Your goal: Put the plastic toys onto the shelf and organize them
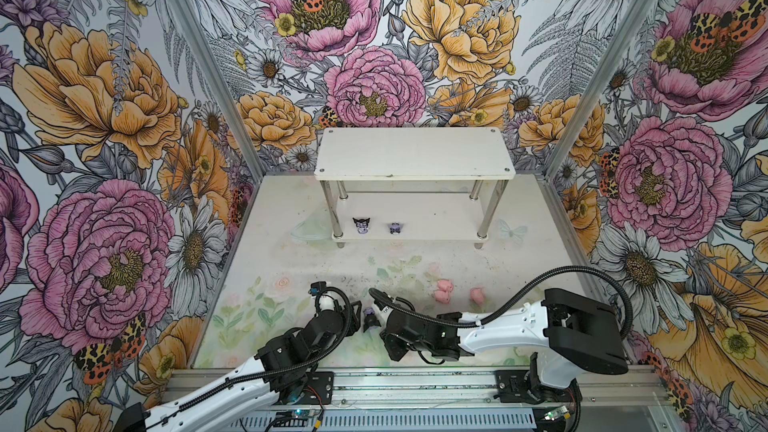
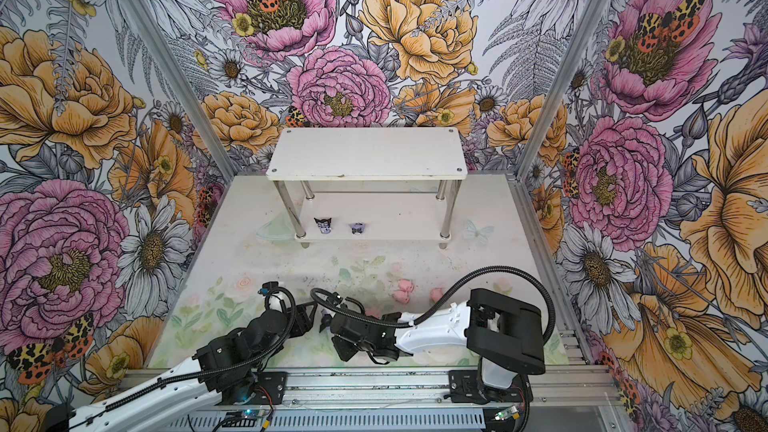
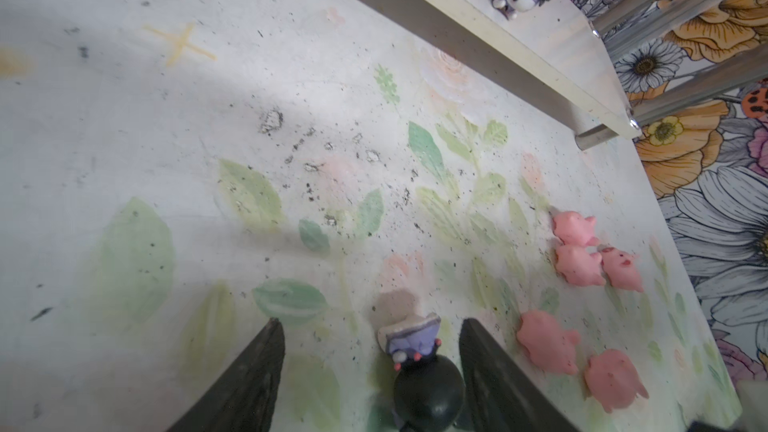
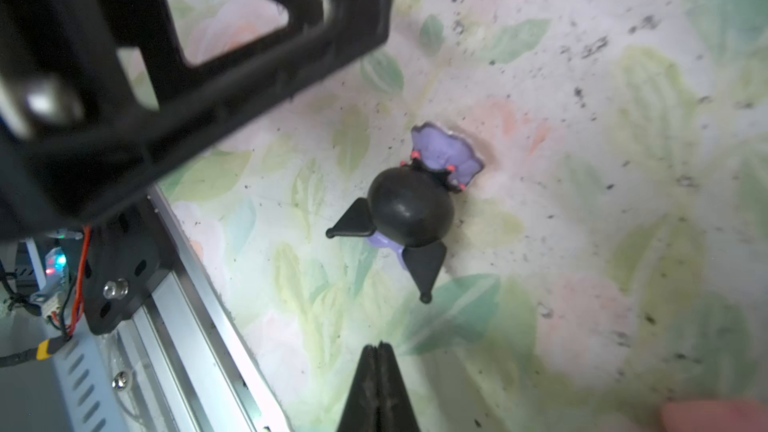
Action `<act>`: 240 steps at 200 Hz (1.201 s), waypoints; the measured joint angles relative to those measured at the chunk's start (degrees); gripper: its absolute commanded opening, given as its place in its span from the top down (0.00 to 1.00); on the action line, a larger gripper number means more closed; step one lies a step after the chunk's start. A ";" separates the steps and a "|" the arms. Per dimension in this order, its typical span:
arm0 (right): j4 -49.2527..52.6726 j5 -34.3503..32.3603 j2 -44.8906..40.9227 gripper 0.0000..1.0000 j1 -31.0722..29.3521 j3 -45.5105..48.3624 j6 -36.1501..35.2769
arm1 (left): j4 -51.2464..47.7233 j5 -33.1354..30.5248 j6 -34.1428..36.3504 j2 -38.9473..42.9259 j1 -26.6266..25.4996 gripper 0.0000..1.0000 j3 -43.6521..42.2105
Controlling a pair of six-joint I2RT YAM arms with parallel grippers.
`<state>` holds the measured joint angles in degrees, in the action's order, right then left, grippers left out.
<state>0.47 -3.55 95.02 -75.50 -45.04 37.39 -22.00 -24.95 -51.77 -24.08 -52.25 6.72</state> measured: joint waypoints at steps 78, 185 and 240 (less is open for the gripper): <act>-3.34 -0.17 5.09 0.92 5.27 -1.11 3.13 | 7.80 9.88 5.46 -6.84 13.53 0.24 -0.15; -4.92 1.92 -7.06 0.82 16.26 3.45 2.47 | 1.16 4.85 13.99 -24.37 -6.19 0.07 16.02; 0.87 -2.25 -25.22 0.76 17.88 8.20 2.47 | -4.81 1.29 15.78 -41.40 -10.82 0.09 23.26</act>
<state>1.34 -5.80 69.80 -57.63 -36.84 39.86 -26.81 -23.66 -35.99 -65.47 -63.07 29.98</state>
